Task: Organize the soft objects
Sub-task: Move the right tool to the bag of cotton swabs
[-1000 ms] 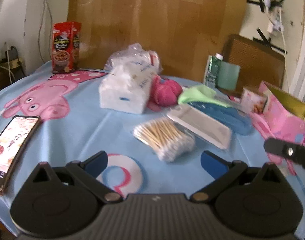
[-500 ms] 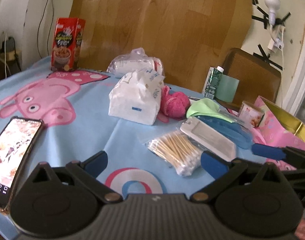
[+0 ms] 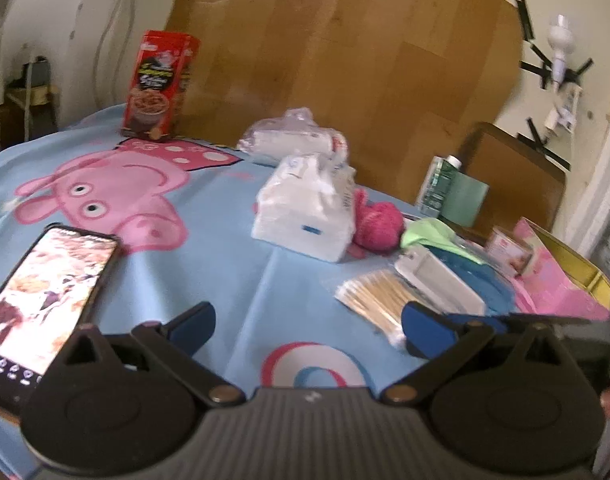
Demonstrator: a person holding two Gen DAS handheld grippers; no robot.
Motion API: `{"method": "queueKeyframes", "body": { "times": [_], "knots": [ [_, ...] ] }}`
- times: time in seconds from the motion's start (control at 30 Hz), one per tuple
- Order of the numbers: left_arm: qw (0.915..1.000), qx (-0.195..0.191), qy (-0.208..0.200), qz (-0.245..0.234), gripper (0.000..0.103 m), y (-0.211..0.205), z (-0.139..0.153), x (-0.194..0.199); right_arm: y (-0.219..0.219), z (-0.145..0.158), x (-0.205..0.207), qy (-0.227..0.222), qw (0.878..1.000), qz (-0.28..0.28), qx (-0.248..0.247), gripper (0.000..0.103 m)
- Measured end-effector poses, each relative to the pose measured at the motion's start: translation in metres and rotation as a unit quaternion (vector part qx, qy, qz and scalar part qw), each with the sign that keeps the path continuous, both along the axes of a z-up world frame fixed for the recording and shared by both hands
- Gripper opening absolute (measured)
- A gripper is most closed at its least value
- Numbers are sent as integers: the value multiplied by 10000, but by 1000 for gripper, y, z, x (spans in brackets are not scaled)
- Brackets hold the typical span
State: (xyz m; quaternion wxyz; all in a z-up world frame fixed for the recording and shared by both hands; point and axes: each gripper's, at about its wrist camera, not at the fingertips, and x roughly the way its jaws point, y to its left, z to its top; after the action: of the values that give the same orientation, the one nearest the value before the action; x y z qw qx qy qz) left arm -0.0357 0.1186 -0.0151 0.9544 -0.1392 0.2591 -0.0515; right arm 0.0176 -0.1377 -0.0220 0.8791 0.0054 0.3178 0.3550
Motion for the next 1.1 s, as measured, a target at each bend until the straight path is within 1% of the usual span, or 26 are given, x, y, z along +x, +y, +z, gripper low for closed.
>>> {"method": "queueKeyframes", "body": {
  "times": [0.03,0.1,0.2,0.33,0.37,0.4,0.47,0.5,0.53,0.6,0.7,0.9,0.97,1.1],
  "knots": [
    [10000,-1,-25,-49,103,-1,0,0,1,1,-1,-2,10000,75,34,81],
    [9999,-25,-53,-123,103,-2,-1,1,7,5,-10,-180,9994,293,25,86],
    [9998,-122,-48,-134,103,0,-1,1,23,6,-16,-437,9973,546,-219,89],
    [9995,-297,6,-83,103,5,-3,1,39,-2,-5,-428,9968,483,-476,87],
    [9995,-312,24,-71,103,6,-3,1,40,-5,0,-338,9972,448,-489,88],
    [9995,-305,36,-62,103,6,-3,1,39,-7,4,-245,9979,409,-438,86],
    [9996,-271,47,-64,103,4,-2,1,38,-6,4,-275,9982,370,-378,72],
    [9996,-253,57,-77,103,3,-2,2,37,-5,3,-325,9980,357,-405,59],
    [9996,-241,69,-90,102,2,-2,2,37,-5,2,-357,9978,380,-416,57],
    [9996,-227,99,-125,102,-1,-2,3,32,-4,-1,-354,9979,415,-353,55],
    [9995,-197,136,-204,100,-7,-2,4,24,-4,-11,-459,9969,496,-396,54],
    [9982,-161,247,-531,99,-28,-2,7,-8,-4,-40,-566,9932,886,-509,54],
    [9970,-121,309,-706,99,-40,-3,9,-24,-4,-48,-556,9932,872,-543,54],
    [9931,25,370,-1112,99,-67,-5,10,-58,-4,-59,-455,9959,607,-490,55]
  ]
}}
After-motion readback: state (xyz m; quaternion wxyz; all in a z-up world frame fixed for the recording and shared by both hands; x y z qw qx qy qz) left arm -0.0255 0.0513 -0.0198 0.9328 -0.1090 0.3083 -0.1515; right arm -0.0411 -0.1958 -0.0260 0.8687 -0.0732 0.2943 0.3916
